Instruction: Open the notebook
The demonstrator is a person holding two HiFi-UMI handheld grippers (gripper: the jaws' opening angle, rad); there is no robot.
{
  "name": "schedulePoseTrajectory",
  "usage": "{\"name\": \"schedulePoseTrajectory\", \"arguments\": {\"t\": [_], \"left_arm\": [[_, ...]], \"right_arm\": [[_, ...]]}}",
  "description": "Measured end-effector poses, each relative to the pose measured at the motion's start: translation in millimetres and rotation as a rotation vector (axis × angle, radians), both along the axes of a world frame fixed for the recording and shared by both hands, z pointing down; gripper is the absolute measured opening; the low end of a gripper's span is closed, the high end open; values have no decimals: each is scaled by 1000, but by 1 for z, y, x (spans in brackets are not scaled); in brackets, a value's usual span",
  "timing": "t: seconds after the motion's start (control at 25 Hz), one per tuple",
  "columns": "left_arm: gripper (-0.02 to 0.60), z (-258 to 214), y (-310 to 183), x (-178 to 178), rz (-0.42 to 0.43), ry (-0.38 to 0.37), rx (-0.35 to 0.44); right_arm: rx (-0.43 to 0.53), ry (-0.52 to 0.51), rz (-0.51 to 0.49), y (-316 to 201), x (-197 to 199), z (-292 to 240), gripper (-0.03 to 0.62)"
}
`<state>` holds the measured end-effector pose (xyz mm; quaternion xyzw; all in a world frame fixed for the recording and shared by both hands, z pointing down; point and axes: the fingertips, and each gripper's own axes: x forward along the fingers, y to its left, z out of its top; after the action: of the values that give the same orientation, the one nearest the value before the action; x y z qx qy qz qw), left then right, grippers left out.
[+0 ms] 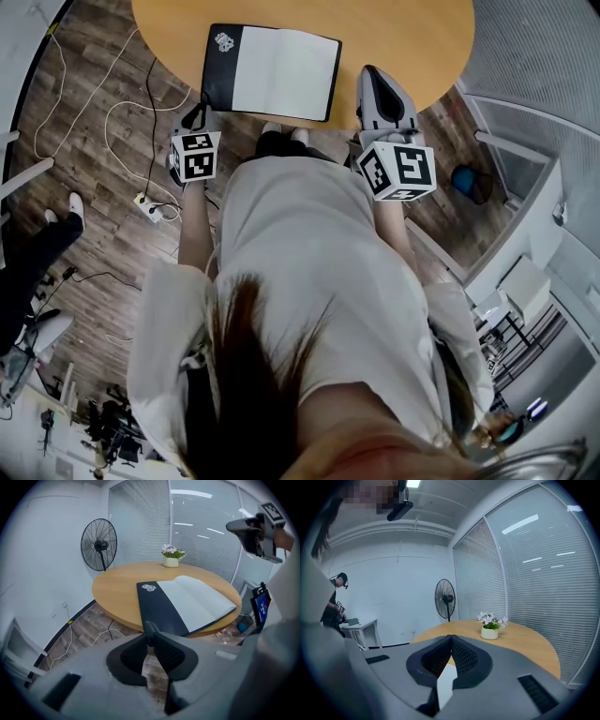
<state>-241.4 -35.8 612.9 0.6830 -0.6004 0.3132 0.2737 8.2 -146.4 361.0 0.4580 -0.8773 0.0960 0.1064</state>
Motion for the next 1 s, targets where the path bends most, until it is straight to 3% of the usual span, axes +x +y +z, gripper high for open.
{"name": "schedulePoseTrajectory", "arguments": {"t": [0.4, 0.6, 1.0], "left_arm": [[55, 5, 1, 0, -10, 8, -33], [60, -2, 1, 0, -49, 30, -18], [109, -9, -3, -7, -61, -9, 17]], "right_arm": [[-8, -7, 10, -5, 4, 3, 2], [-11, -10, 23, -7, 10, 2, 2], [-6, -18, 29, -8, 13, 2, 2]]}}
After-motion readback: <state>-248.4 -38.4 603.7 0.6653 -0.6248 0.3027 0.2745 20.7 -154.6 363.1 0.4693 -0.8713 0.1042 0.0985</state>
